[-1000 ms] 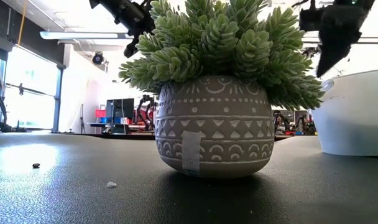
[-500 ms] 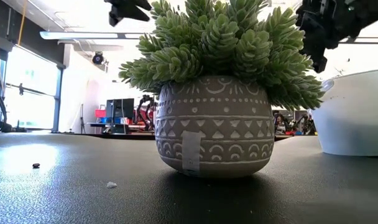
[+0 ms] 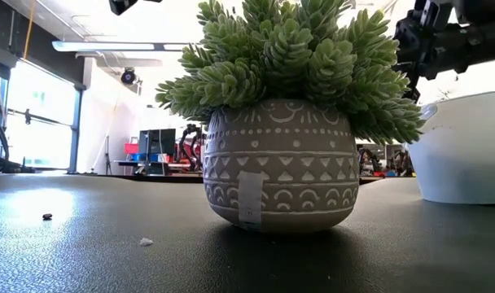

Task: Sort candy
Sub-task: Return to home position

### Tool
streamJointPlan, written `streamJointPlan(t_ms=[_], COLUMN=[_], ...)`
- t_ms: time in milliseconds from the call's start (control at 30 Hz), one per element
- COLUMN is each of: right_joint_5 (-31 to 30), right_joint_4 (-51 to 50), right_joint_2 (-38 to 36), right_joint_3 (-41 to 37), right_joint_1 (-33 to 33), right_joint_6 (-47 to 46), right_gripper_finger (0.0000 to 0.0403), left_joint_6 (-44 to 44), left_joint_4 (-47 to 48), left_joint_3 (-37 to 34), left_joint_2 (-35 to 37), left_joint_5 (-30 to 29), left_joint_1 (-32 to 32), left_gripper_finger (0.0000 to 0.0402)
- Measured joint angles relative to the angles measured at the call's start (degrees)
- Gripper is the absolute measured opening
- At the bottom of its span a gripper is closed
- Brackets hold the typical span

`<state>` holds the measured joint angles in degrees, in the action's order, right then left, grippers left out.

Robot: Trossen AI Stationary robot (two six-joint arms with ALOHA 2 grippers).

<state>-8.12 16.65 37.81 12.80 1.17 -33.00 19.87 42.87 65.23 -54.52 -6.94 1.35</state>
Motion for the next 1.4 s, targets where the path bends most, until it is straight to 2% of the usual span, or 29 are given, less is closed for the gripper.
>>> streamJointPlan(t_ms=[333, 633, 833, 933, 1067, 1400], right_joint_5=[0.0, 2.2, 2.1, -0.7, -5.1, -5.2], right_joint_4=[25.7, 23.6, 20.2, 20.3, 18.3, 17.8], right_joint_2=[0.0, 0.1, 0.1, 0.1, 0.1, 0.1], right_joint_3=[-12.0, -12.2, -12.2, -12.2, -12.2, -12.2], right_joint_1=[0.0, 0.0, 0.0, 0.0, 0.0, 0.0], right_joint_6=[0.3, 1.9, -0.6, -4.1, -2.1, 0.5], right_gripper_finger=[0.0126, 0.0126, 0.0126, 0.0126, 0.0126, 0.0126], left_joint_6=[5.4, 7.6, 9.0, 10.1, 10.6, 11.6], left_joint_4=[2.4, 2.3, 2.3, 2.3, 2.3, 2.2], left_joint_3=[0.0, 0.0, 0.0, 0.0, 0.0, 0.0], left_joint_2=[0.0, 0.0, 0.0, 0.0, 0.0, 0.0], left_joint_5=[-9.1, -14.0, -14.6, -14.6, -14.6, -15.9], left_joint_1=[3.1, 3.2, 3.2, 3.2, 3.2, 3.2], left_gripper_finger=[0.0131, 0.0131, 0.0131, 0.0131, 0.0131, 0.0131])
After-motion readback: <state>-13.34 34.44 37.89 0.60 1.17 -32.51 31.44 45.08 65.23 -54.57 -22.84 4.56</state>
